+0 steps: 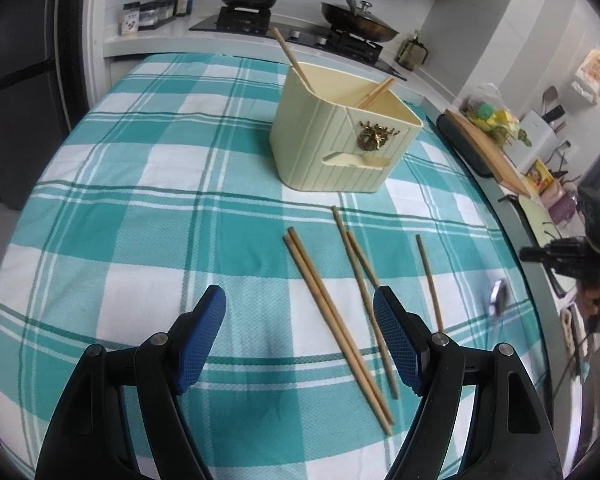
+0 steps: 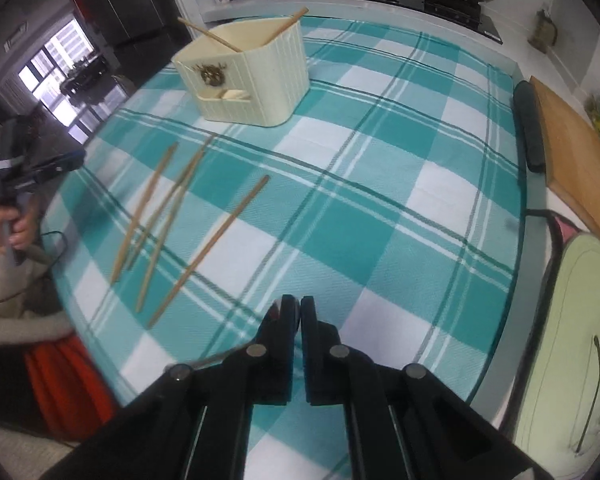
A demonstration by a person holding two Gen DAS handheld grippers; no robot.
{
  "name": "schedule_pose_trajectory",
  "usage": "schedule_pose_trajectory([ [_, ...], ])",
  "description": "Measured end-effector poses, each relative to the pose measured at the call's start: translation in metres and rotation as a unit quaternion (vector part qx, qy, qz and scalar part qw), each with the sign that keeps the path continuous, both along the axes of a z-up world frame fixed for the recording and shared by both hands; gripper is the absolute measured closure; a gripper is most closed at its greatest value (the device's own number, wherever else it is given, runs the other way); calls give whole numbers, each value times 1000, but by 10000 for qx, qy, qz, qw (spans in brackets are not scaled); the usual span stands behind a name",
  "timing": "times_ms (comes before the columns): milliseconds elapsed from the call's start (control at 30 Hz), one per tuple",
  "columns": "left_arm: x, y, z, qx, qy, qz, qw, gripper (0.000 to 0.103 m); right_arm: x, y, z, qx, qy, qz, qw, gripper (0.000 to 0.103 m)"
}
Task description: Organize utensils
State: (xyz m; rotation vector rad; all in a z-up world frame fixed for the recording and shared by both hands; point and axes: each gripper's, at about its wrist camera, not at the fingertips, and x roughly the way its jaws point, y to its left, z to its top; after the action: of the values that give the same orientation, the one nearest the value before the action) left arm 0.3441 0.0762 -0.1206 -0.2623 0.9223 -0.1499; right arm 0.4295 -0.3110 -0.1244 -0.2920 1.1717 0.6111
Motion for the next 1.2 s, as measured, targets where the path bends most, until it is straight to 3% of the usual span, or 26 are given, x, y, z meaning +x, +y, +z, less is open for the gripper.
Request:
schedule_pose_trajectory([
  [167, -10, 1, -3, -11, 59, 113, 9999, 25, 29, 16, -12, 408, -848, -1020, 9903, 96],
  [233, -15, 4, -9, 55, 98, 200, 9997, 25, 23, 13, -7, 724, -973, -1380, 9830, 96],
  [333, -19, 7, -23, 196, 229, 305, 9991, 25, -8, 8, -1, 661, -1231, -1759, 9744, 96],
  [433, -20, 8, -39, -40, 440, 343, 9984, 25, -50, -4, -14, 604, -1024, -2109, 9702, 96],
  [567, -20, -2, -46, -155, 506, 266, 9982, 25, -98, -10, -54, 722, -491, -2491, 9645, 93],
  [633, -21, -8, -45, -132, 496, 194, 9985, 25, -109, -2, -74, 788, -286, -2531, 9638, 68],
  [700, -24, -12, -42, -94, 446, 169, 9988, 25, -112, 6, -87, 881, -254, -2685, 9589, 67],
  [767, -28, -11, -40, -42, 406, 217, 9989, 25, -105, 15, -96, 1004, -193, -2741, 9563, 64],
  [867, -30, -7, -42, -38, 438, 347, 9984, 25, -93, 38, -97, 419, -655, -2652, 9611, 69],
  [933, -28, -6, -47, -14, 490, 417, 9979, 25, -88, 56, -98, 217, -878, -2341, 9680, 78],
  [1033, -20, -10, -56, 89, 564, 424, 9975, 25, -81, 80, -100, 158, -1168, -1841, 9758, 78],
  [1200, -1, -27, -65, 162, 603, 338, 9975, 25, -58, 93, -102, -143, -1642, -1555, 9740, 79],
])
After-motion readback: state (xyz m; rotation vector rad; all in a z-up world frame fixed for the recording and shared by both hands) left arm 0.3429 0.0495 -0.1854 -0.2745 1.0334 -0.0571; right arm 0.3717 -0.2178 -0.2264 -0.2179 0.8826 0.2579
